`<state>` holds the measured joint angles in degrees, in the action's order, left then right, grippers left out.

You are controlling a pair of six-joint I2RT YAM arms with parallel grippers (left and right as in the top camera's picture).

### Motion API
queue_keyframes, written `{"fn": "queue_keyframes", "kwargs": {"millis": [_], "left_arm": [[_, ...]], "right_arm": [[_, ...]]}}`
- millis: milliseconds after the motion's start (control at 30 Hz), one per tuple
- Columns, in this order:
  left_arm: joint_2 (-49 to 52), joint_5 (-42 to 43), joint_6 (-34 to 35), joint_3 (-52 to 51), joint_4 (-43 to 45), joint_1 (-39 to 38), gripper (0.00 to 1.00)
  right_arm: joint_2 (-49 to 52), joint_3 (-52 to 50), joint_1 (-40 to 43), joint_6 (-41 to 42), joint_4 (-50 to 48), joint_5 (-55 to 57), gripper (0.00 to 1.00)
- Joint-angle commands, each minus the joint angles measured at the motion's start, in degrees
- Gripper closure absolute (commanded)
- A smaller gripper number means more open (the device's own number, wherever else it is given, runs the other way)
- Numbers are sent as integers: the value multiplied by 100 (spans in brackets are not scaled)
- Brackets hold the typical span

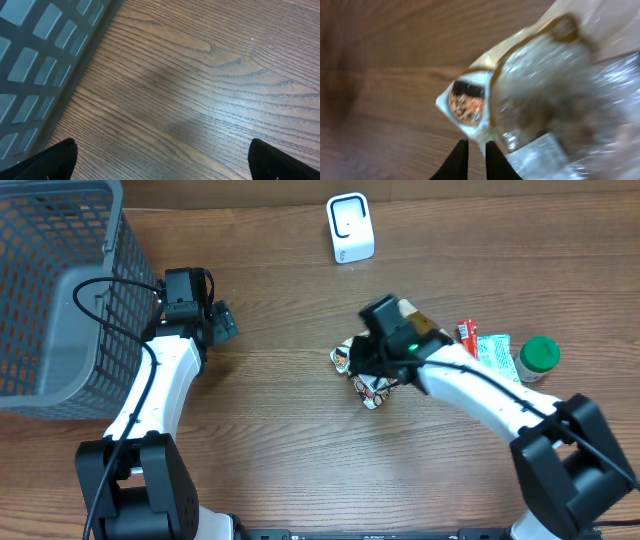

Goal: Scan the item barcode

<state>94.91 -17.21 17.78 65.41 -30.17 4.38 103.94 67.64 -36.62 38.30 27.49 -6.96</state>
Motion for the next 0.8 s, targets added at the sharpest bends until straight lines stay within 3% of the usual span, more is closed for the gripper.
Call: {"fn": "queue_keyframes", "kwargs": {"millis": [0,333,600,767], "left_arm": [[55,-96,-87,107,15,15,0],[55,-96,-87,107,15,15,0],[55,-96,-87,107,15,15,0],[55,-94,-87,107,15,15,0]], "right_arm": [[227,85,-227,98,2,505,86],[247,87,-122,195,1572,614,83],[247,181,461,197,3121,1580,96],[247,758,994,179,3821,1458,96]]}}
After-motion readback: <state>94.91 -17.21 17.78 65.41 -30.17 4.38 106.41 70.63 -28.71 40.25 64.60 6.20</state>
